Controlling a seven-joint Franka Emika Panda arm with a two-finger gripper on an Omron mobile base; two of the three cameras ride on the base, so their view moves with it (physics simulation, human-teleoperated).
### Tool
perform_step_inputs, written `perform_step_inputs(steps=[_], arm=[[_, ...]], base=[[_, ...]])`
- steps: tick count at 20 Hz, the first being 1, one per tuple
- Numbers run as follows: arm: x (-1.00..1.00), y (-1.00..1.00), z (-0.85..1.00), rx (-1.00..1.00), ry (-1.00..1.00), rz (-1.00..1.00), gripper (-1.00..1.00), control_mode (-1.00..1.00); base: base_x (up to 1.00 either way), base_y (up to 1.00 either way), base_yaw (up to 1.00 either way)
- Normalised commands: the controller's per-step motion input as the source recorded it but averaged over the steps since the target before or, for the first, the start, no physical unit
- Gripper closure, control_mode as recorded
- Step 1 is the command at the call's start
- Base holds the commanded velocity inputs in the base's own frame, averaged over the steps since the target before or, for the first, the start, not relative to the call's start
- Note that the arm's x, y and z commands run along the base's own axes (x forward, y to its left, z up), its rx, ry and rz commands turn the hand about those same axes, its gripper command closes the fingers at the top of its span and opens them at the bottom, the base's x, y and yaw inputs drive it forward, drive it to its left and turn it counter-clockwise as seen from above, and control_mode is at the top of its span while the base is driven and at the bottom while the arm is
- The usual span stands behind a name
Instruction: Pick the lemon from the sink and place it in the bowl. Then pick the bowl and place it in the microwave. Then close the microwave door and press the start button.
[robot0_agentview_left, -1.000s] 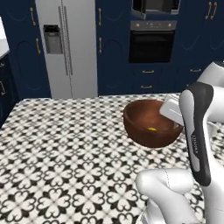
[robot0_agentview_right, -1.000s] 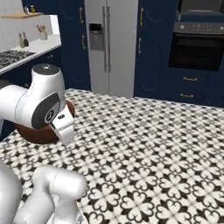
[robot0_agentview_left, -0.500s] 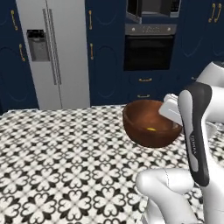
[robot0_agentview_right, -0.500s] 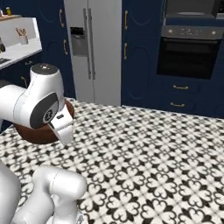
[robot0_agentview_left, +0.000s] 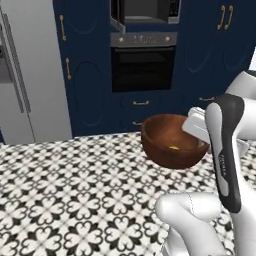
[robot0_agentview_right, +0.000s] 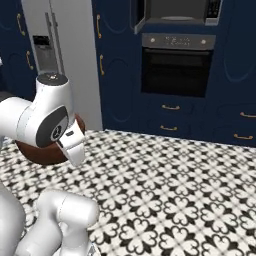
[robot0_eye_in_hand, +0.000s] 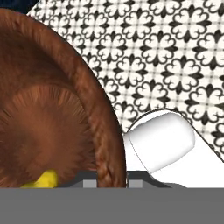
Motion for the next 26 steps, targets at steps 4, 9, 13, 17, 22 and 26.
perform_step_inputs(steps=[4, 9, 13, 17, 22, 26], arm=[[0.0, 0.0, 0.0, 0.0, 0.0, 0.0, 1.0, 1.0], [0.0, 0.0, 0.0, 0.0, 0.0, 0.0, 1.0, 1.0], [0.0, 0.0, 0.0, 0.0, 0.0, 0.0, 1.0, 1.0], [0.0, 0.0, 0.0, 0.0, 0.0, 0.0, 1.0, 1.0], [0.0, 0.0, 0.0, 0.0, 0.0, 0.0, 1.0, 1.0], [0.0, 0.0, 0.0, 0.0, 0.0, 0.0, 1.0, 1.0]], base=[[0.93, -0.68, -0.13], [1.0, -0.37, -0.03], [1.0, -0.31, 0.0], [0.97, -0.5, 0.01], [0.91, -0.47, 0.02], [0.63, -0.41, 0.04]])
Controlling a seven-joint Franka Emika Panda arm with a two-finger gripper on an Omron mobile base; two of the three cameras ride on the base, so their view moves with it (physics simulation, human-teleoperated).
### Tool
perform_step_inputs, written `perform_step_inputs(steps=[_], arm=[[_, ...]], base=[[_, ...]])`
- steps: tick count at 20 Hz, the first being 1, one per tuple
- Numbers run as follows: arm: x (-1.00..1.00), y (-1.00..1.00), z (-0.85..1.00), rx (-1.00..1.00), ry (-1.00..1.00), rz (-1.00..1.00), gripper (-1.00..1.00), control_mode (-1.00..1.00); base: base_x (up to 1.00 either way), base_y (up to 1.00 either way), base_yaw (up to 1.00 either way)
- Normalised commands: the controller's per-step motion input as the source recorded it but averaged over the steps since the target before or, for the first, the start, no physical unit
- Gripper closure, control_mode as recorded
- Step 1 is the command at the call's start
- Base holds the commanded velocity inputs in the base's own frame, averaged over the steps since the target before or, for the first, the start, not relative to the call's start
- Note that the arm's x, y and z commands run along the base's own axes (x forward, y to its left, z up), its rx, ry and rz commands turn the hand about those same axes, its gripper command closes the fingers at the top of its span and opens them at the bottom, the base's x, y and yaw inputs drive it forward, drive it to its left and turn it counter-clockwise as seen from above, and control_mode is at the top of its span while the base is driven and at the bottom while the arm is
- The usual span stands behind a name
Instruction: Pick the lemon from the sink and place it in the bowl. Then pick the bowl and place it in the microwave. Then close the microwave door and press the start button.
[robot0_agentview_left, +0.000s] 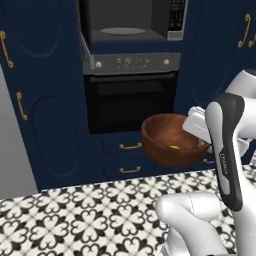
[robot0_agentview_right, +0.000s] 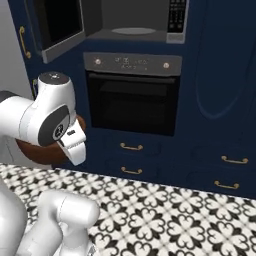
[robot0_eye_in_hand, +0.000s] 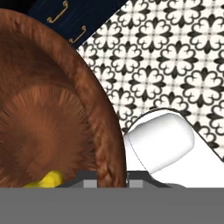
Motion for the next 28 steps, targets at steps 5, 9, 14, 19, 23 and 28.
perform_step_inputs(steps=[5, 9, 14, 19, 23, 28], arm=[[0.0, 0.0, 0.0, 0.0, 0.0, 0.0, 1.0, 1.0], [0.0, 0.0, 0.0, 0.0, 0.0, 0.0, 1.0, 1.0], [0.0, 0.0, 0.0, 0.0, 0.0, 0.0, 1.0, 1.0], [0.0, 0.0, 0.0, 0.0, 0.0, 0.0, 1.0, 1.0], [0.0, 0.0, 0.0, 0.0, 0.0, 0.0, 1.0, 1.0], [0.0, 0.0, 0.0, 0.0, 0.0, 0.0, 1.0, 1.0]], base=[[0.67, -0.3, 0.01], [0.82, -0.01, -0.01], [0.77, 0.0, 0.0], [0.73, 0.08, -0.02], [0.56, 0.19, -0.07], [0.38, 0.32, -0.05]])
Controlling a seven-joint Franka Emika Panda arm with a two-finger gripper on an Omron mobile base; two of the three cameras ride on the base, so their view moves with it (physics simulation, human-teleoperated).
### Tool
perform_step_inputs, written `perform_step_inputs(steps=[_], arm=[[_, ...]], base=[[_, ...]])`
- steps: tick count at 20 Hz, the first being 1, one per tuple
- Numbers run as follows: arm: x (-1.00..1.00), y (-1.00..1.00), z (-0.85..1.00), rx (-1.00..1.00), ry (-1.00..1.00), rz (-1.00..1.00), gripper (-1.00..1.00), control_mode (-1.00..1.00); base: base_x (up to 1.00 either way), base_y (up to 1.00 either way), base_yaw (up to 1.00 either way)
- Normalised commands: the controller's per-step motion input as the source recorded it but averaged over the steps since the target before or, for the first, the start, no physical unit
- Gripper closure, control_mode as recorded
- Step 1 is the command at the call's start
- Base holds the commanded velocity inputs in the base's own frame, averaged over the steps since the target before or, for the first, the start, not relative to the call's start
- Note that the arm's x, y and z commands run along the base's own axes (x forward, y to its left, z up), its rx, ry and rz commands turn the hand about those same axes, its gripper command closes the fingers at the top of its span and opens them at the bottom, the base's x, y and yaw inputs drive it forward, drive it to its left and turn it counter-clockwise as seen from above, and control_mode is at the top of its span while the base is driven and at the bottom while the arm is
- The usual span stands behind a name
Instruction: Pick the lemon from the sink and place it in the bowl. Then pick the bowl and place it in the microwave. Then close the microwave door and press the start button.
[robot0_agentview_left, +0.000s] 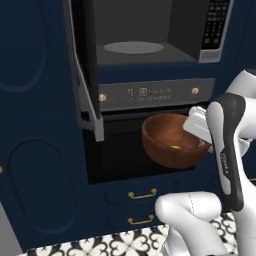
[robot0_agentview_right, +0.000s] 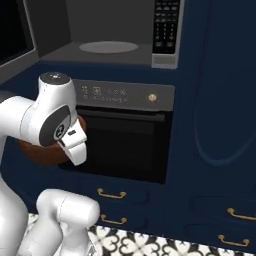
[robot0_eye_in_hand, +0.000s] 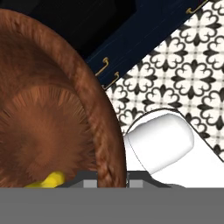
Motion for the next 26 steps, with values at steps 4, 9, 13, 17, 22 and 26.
perform_step_inputs(steps=[4, 9, 13, 17, 22, 26], arm=[[0.0, 0.0, 0.0, 0.0, 0.0, 0.0, 1.0, 1.0], [0.0, 0.0, 0.0, 0.0, 0.0, 0.0, 1.0, 1.0], [0.0, 0.0, 0.0, 0.0, 0.0, 0.0, 1.0, 1.0], [0.0, 0.0, 0.0, 0.0, 0.0, 0.0, 1.0, 1.0], [0.0, 0.0, 0.0, 0.0, 0.0, 0.0, 1.0, 1.0], [0.0, 0.0, 0.0, 0.0, 0.0, 0.0, 1.0, 1.0]], base=[[0.4, 0.54, -0.07], [0.52, 0.17, -0.02], [0.66, 0.0, 0.0], [0.46, 0.0, 0.0], [0.26, -0.02, 0.0], [0.38, 0.0, 0.0]])
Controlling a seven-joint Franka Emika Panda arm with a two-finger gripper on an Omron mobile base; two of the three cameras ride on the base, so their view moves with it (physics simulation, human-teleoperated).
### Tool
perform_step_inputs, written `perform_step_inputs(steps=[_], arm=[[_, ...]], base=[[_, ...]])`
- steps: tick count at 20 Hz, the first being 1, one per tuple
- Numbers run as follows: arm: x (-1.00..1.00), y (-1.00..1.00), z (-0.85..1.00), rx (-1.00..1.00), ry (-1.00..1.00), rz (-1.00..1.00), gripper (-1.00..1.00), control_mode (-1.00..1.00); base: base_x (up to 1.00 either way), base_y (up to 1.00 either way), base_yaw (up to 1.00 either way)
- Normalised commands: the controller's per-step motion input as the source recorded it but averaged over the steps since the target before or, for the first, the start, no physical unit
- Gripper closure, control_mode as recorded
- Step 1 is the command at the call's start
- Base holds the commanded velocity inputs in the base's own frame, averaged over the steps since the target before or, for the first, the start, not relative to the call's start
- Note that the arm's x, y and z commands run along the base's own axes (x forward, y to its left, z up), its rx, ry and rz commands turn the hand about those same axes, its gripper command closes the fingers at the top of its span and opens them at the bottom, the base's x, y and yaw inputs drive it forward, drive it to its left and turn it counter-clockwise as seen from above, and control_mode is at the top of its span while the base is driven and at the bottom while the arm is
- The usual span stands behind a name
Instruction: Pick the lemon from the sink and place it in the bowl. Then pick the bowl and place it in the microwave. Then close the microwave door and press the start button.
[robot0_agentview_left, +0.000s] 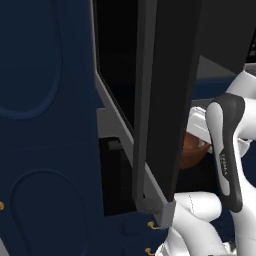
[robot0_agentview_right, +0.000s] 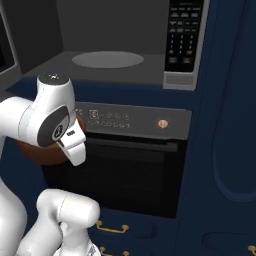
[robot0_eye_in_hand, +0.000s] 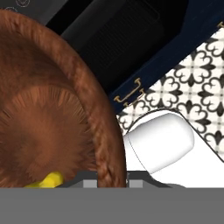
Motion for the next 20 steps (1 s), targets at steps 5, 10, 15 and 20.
perform_step_inputs(steps=[5, 10, 15, 20], arm=[[0.0, 0.0, 0.0, 0.0, 0.0, 0.0, 1.0, 1.0], [-0.17, -0.08, 0.14, 0.06, -0.06, 0.0, 1.0, -1.0], [-0.06, -0.28, 0.89, 0.1, -0.1, -0.08, 1.0, -1.0], [0.35, 0.0, 0.68, 0.03, -0.06, -0.17, 1.0, -1.0]], base=[[0.35, 0.0, 0.0], [0.01, 0.0, 0.0], [0.0, 0.0, 0.0], [0.0, 0.0, 0.0]])
